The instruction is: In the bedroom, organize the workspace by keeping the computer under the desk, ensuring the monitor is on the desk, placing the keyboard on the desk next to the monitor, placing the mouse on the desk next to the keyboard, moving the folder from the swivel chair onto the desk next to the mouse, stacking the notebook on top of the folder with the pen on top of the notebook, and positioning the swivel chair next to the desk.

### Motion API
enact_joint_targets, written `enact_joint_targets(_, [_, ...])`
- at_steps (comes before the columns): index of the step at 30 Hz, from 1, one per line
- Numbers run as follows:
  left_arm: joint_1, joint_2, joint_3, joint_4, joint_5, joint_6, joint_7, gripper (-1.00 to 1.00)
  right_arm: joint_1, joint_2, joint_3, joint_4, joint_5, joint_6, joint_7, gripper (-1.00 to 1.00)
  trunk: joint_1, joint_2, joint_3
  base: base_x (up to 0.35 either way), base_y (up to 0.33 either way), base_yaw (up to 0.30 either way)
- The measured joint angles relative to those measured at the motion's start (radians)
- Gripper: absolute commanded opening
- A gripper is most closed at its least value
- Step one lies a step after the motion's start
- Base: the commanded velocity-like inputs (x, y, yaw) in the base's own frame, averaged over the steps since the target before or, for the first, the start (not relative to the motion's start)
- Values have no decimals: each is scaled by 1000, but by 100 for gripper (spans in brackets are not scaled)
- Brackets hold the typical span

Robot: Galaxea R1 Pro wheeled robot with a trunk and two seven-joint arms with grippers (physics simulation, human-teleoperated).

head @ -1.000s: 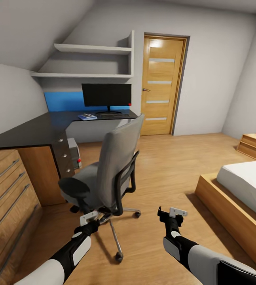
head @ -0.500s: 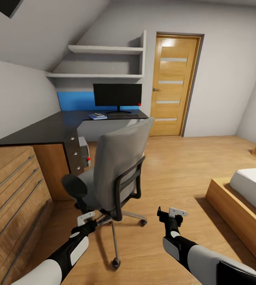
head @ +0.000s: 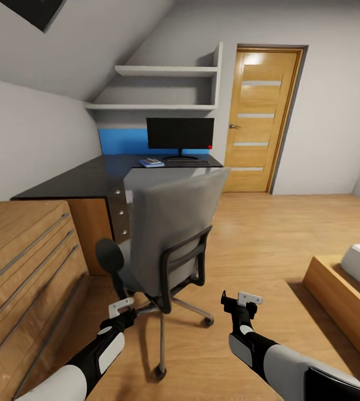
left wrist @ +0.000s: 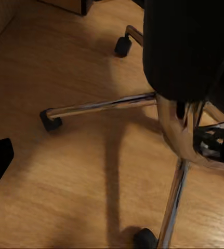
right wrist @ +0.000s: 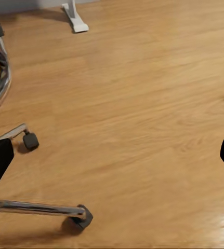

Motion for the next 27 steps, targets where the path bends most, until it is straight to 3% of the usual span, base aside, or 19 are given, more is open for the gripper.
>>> enact_joint_targets(10, [0, 0, 0, 0, 0, 0, 0, 100, 0, 0, 0, 0, 0, 0, 0, 100, 0, 0, 0, -251, 0, 42])
enact_joint_targets(27, [0, 1, 2, 0, 1, 0, 3, 100, 0, -2, -1, 1, 0, -1, 0, 100, -1, 0, 0, 10, 0, 1])
